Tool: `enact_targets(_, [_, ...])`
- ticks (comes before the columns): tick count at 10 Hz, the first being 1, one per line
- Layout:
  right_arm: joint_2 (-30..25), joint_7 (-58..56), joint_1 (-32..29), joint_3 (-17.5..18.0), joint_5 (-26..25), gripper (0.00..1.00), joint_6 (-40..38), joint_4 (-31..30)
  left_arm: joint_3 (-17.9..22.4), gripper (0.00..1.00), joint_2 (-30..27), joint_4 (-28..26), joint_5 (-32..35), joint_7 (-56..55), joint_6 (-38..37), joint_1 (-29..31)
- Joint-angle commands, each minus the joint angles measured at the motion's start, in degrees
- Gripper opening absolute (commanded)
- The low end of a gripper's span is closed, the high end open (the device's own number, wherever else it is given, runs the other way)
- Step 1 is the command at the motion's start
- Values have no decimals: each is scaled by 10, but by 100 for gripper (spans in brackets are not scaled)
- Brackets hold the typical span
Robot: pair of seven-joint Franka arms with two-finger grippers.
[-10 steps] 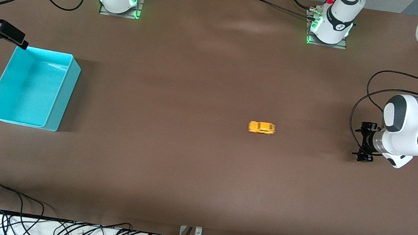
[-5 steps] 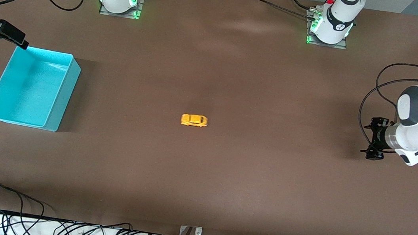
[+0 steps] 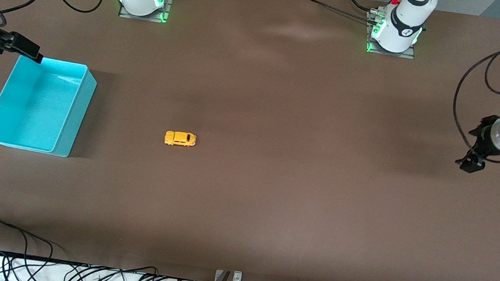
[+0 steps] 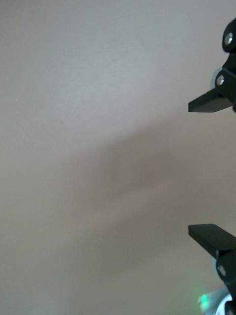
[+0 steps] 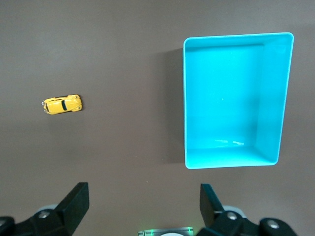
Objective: Wind up and store yellow beetle car
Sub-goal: 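Raise the left gripper away while the right gripper reaches the car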
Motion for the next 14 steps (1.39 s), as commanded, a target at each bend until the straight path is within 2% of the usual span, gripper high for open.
enact_targets(1, [-15, -9, -1, 11, 5, 100, 47, -54, 0, 100, -74, -6, 16, 167, -46, -1])
enact_targets(3, [-14, -84, -1, 49, -7, 100, 104, -98, -23, 100, -88, 51, 15, 291, -136, 4])
enact_targets(5, [-7, -240, -1, 57, -8, 100, 170, -135, -39, 100, -82, 146, 14, 349, -233, -2])
enact_targets(7, [7, -385, -1, 70, -9, 100, 207, -151, -43, 100, -82, 192, 7, 431, -270, -2])
enact_targets(9, [32, -548, -1, 83, -8, 100, 255, -152, -40, 100, -82, 216, 6, 564, -291, 4])
enact_targets(10, [49, -612, -1, 92, -6, 100, 271, -152, -39, 100, -82, 219, 5, 597, -300, 6])
enact_targets(13, [78, -736, -1, 135, -6, 100, 281, -153, -29, 100, -73, 241, -64, 604, -298, 10])
enact_targets(14, [83, -754, -2, 150, -6, 100, 280, -157, -26, 100, -73, 240, -107, 604, -299, 13])
